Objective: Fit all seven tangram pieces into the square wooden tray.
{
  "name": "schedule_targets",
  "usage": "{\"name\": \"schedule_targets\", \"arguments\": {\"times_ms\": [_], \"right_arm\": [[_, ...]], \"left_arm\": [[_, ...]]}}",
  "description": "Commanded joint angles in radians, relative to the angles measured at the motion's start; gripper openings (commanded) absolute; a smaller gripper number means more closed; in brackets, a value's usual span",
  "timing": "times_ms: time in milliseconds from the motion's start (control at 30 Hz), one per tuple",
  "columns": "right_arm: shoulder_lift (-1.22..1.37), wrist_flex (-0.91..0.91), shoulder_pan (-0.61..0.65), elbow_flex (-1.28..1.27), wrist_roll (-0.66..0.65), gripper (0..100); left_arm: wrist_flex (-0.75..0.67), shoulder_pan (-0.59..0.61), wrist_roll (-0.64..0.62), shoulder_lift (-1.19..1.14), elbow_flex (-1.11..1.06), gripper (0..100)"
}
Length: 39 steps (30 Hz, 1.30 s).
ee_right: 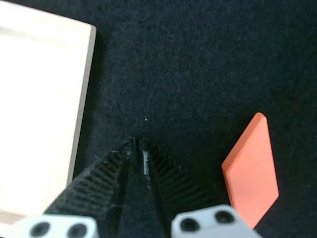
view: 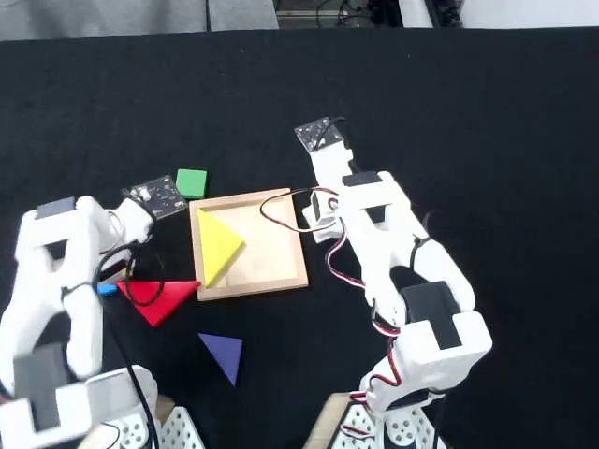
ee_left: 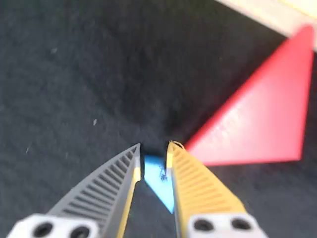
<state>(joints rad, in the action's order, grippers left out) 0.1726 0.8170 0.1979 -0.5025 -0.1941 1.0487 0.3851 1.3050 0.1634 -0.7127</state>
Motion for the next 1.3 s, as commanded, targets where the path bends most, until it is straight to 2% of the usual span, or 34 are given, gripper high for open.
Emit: {"name": "schedule_targets", "arguments": {"times_ms": [0,133,300,500,700,833,1033,1167,1267], "right_arm": [[-0.004,0.006,-0.014,0.048,-0.009,1.1],[-0.004,0.006,-0.014,0.048,-0.009,1.1],[-0.002,0.008,-0.015,0.048,-0.009,1.1],[-0.002,0.02,-0.015,0.05,-0.009,1.1],[-0.001,0.02,-0.015,0.053,-0.011,1.1],[0.001,0.02,-0.011,0.053,-0.064,1.1],[0.001,0.02,-0.011,0.051,-0.071,1.1],[0.001,0.02,-0.011,0.051,-0.071,1.1],[0.001,0.02,-0.011,0.051,-0.071,1.1]], "left_arm": [[0.17,-0.002,0.028,0.273,-0.019,11],[0.313,-0.111,0.002,0.554,-0.076,14],[0.259,-0.205,0.055,0.701,-0.245,30],[0.16,-0.202,0.23,0.62,-0.358,31],[-0.046,-0.179,0.239,0.482,-0.378,33],[-0.146,-0.177,0.259,0.4,-0.378,36],[-0.164,-0.105,0.473,0.308,-0.367,35],[-0.158,-0.084,0.483,0.262,-0.314,35],[-0.158,-0.111,0.486,0.229,-0.314,35]]}}
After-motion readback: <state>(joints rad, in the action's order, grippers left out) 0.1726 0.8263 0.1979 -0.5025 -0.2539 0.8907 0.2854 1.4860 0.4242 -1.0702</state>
